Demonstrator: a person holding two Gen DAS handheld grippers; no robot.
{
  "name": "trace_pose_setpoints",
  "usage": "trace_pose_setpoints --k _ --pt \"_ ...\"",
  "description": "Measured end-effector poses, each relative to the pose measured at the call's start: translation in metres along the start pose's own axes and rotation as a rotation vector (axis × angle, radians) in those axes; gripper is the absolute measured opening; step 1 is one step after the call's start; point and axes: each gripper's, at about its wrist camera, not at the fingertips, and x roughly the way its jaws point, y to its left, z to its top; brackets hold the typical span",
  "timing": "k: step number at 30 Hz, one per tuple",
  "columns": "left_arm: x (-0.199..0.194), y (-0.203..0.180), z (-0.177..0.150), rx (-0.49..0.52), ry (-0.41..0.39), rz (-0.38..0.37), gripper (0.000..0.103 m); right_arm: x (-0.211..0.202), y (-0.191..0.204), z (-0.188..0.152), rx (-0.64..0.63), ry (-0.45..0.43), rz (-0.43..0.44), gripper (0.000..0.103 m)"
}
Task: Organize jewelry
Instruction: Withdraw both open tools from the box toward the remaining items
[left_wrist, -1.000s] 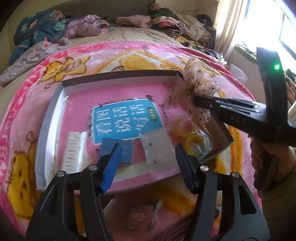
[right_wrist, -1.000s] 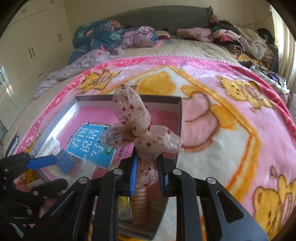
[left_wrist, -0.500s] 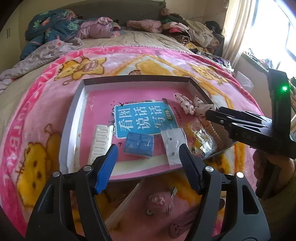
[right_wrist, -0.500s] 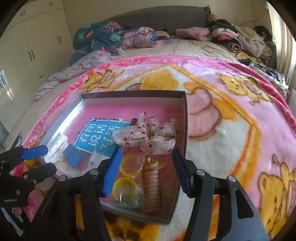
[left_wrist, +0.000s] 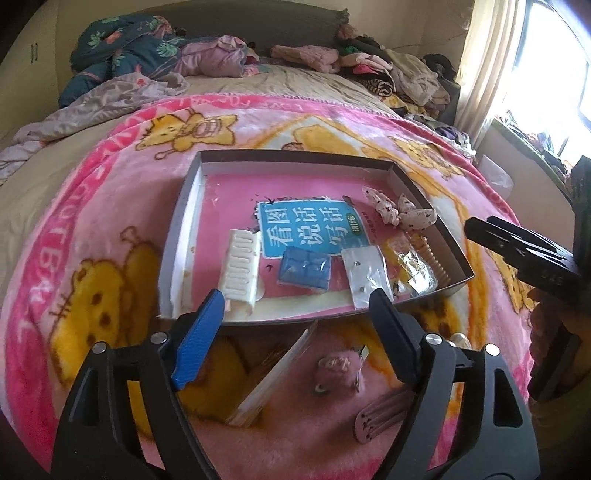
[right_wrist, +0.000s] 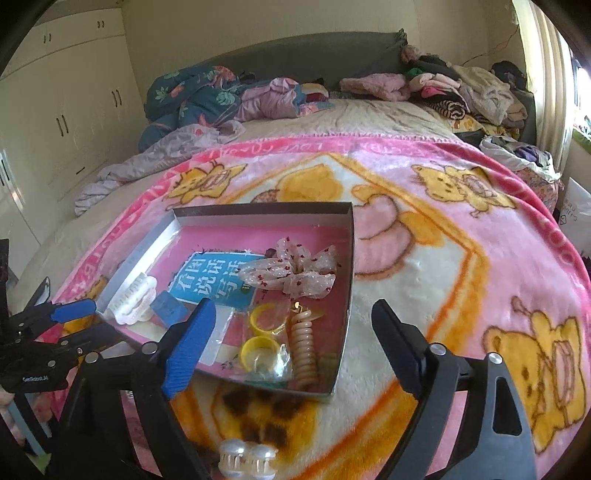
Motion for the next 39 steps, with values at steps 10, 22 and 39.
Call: trace_pose_setpoints --k 10,22,39 --pt "-0.023 0.01 -0.006 -0.033 -0.032 -0.002 0.085 -0.024 0.014 -0.003 -0.013 -0.024 -0.008 0.087" --pt "-0.047 0.025 -0.017 -0.055 -0.063 0.006 0.085 -0.054 0.032 -0.014 -0.033 -0.049 -0.006 0.087" --pt "-0.068 0.031 -0.037 -0.055 -0.077 0.013 0.085 -0.077 0.047 -0.041 -0.051 -0.037 -0.005 0.087"
